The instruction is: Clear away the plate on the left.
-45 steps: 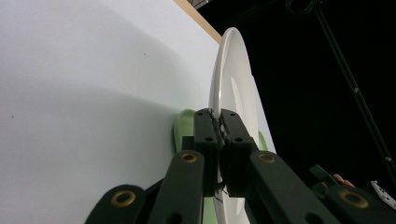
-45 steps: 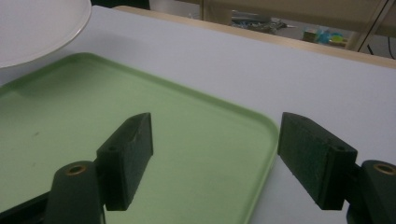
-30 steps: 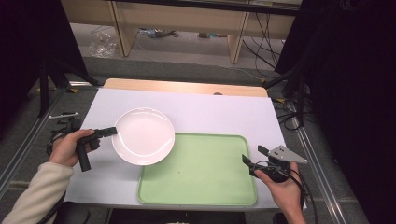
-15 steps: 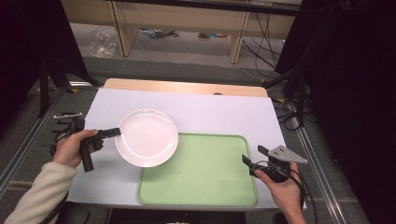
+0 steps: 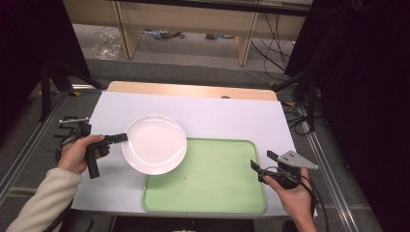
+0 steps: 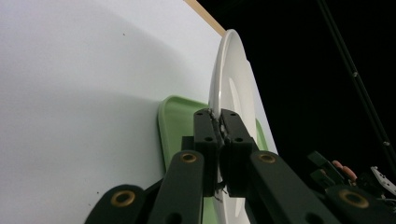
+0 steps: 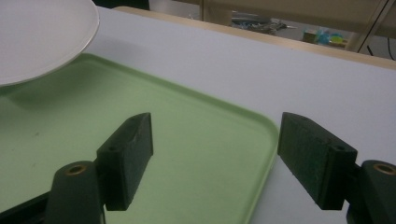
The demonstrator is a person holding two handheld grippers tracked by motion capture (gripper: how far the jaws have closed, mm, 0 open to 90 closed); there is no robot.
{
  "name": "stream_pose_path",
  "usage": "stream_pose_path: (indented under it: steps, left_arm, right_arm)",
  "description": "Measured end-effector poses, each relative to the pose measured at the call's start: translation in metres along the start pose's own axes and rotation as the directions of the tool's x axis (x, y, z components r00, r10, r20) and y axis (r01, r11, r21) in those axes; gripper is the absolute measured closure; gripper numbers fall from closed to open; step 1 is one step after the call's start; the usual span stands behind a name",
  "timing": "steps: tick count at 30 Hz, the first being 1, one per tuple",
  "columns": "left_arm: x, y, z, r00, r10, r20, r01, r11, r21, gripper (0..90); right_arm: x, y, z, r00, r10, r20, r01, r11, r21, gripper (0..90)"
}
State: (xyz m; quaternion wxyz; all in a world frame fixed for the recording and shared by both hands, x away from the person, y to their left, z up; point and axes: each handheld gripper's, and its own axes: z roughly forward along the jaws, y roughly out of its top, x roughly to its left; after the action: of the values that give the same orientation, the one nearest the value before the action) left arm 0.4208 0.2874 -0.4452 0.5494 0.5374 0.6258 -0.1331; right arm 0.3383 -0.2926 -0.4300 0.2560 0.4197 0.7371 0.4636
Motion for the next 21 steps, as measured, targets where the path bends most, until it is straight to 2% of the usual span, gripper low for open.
stream_pose_path:
  steps: [1,3,8,10,12,13,16,19,21]
  left_arm:
    - [-0.0001,-0.0002,0.0003,1.0000,-0.003,0.004,0.003,1.0000,0.002,86.1]
    - [-0.0004,-0.0007,0.0009,1.0000,-0.003,0.001,0.003,1.0000,-0.003,86.2]
    - [-0.0005,-0.0009,0.0010,0.9999,0.005,0.014,-0.005,1.0000,0.008,86.1]
    - [-0.0011,-0.0017,0.0025,1.0000,0.005,0.006,-0.005,1.0000,-0.001,86.1]
    - [-0.0026,-0.0017,0.0035,1.0000,0.000,0.002,0.000,1.0000,0.008,86.1]
    - [-0.0021,-0.0017,0.0037,0.9999,0.007,0.012,-0.007,0.9998,0.021,86.1]
    - [-0.0036,-0.0021,0.0051,1.0000,0.003,0.002,-0.003,0.9999,0.013,86.1]
    - [-0.0033,-0.0032,0.0069,0.9999,0.007,0.011,-0.007,0.9999,0.015,86.2]
    - [-0.0042,-0.0034,0.0078,1.0000,0.006,0.007,-0.006,0.9999,0.013,86.2]
  right_arm:
    - [0.0000,-0.0002,0.0005,1.0000,0.003,-0.005,-0.003,1.000,-0.009,27.5]
    - [-0.0006,0.0006,-0.0019,1.0000,-0.005,0.001,0.005,1.000,0.014,27.5]
    - [0.0000,0.0004,-0.0009,1.0000,0.004,-0.001,-0.004,1.000,0.000,27.5]
    - [0.0003,0.0003,-0.0007,1.0000,0.007,-0.005,-0.007,1.000,0.001,27.5]
    - [0.0001,0.0002,-0.0001,0.9999,0.008,-0.010,-0.008,1.000,-0.006,27.5]
    - [-0.0002,0.0008,-0.0021,1.0000,0.001,0.000,-0.001,1.000,0.014,27.5]
    - [0.0001,0.0002,-0.0001,0.9999,0.006,-0.008,-0.006,1.000,-0.007,27.5]
    - [-0.0003,0.0010,-0.0025,1.0000,0.000,-0.004,0.000,1.000,0.017,27.5]
    - [-0.0003,0.0009,-0.0023,1.0000,0.001,-0.003,-0.001,1.000,0.014,27.5]
